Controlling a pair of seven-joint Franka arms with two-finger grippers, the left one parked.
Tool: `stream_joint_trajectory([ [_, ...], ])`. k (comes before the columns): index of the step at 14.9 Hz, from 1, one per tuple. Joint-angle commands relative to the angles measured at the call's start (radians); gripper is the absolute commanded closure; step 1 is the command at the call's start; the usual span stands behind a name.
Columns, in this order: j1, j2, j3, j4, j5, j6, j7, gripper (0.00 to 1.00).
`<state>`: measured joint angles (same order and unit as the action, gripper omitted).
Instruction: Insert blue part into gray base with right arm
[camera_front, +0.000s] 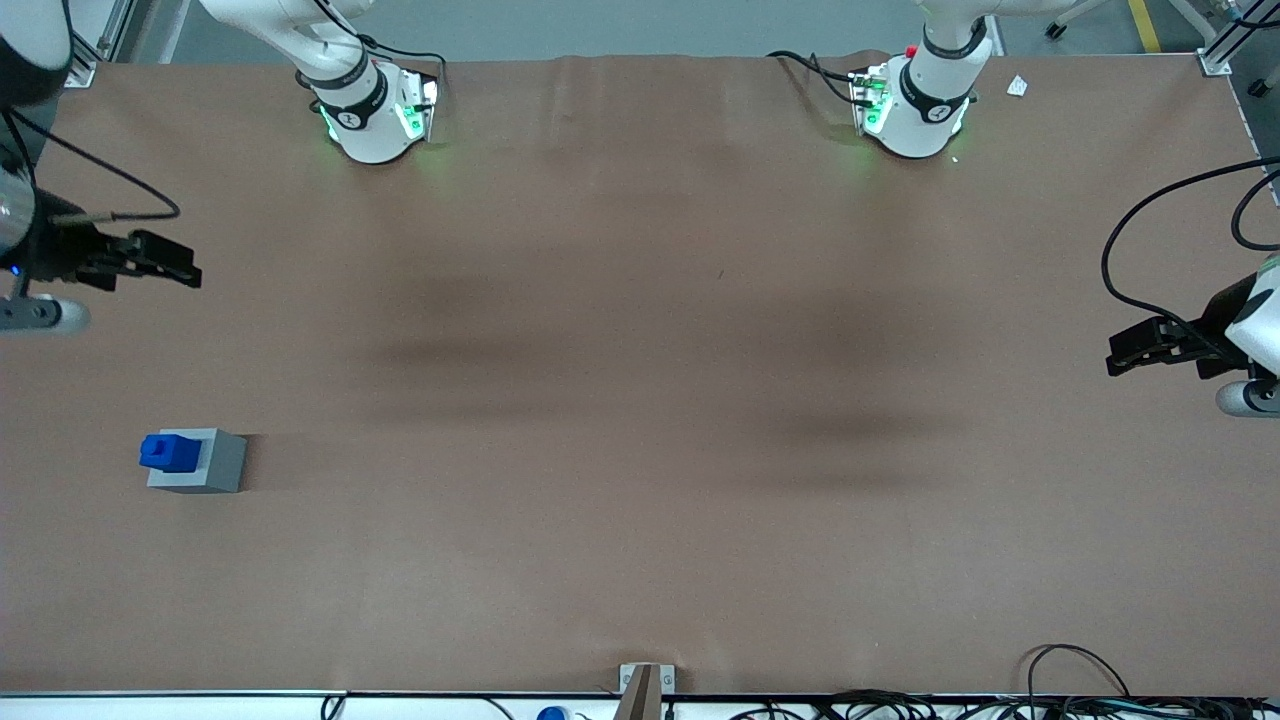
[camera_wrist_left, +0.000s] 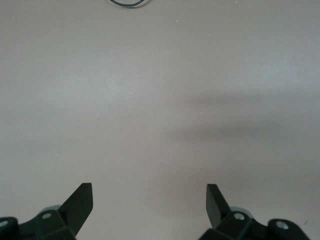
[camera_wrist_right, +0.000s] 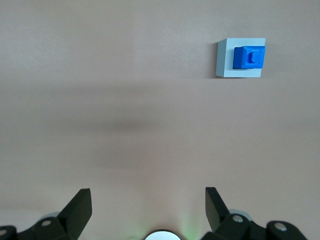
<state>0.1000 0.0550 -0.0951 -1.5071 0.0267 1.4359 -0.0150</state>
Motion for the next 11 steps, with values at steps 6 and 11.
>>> stream_joint_trajectory([
  [6,-0.003,-0.307,0.002,-0.344,0.001,0.141,-0.005,0.0],
  [11,-0.031,-0.262,-0.006,-0.256,0.001,0.113,-0.005,0.0],
])
